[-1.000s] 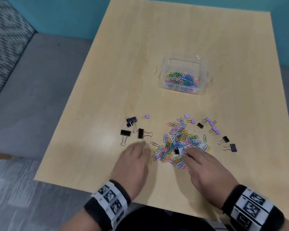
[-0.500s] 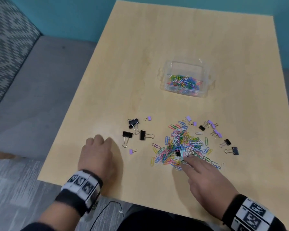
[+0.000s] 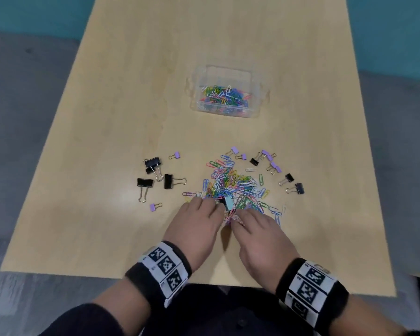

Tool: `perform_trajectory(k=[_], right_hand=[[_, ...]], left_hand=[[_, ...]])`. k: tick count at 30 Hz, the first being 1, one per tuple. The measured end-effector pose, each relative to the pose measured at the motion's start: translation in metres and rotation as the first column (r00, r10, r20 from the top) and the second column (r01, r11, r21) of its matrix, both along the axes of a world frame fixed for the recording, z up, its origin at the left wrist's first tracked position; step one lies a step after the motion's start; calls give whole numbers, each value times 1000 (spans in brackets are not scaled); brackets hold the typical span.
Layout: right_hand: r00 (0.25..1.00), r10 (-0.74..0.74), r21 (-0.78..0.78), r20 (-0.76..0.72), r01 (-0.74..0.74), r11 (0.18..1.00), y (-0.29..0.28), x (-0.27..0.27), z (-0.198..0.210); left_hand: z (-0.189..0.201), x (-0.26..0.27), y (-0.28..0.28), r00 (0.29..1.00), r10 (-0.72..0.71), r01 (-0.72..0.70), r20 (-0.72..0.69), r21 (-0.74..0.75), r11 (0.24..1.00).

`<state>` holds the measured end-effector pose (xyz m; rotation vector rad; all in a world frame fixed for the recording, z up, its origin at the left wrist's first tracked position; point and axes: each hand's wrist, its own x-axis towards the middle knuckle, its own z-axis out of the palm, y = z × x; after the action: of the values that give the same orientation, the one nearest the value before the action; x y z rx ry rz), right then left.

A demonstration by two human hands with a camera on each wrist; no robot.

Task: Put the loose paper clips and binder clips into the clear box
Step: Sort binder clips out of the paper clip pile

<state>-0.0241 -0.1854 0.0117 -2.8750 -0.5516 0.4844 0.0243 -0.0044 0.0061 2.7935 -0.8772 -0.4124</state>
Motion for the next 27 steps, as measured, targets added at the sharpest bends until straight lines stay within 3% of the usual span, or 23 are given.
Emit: perform_trajectory(k=[8, 14, 18, 23, 27], right_hand=[[996, -89, -76, 10, 89, 993, -16, -3, -2], [999, 11, -16, 38, -10, 1000, -13, 10, 2], [998, 4, -9, 62, -3, 1000, -8, 30, 2], [995, 71, -85, 76, -64, 994, -9, 47, -5], [980, 149, -101, 128, -137, 985, -10, 53, -6]], left_hand=[[-12, 17, 0, 1000, 26, -25, -8, 20, 999], [-19, 9, 3, 998, -40, 42, 57, -30, 999], [-19, 10, 0, 997, 13, -8, 80, -60, 998], [-17, 11, -9, 997, 2, -5, 76, 39, 999], [-15, 10, -10, 996, 1, -3, 93, 23, 1000]])
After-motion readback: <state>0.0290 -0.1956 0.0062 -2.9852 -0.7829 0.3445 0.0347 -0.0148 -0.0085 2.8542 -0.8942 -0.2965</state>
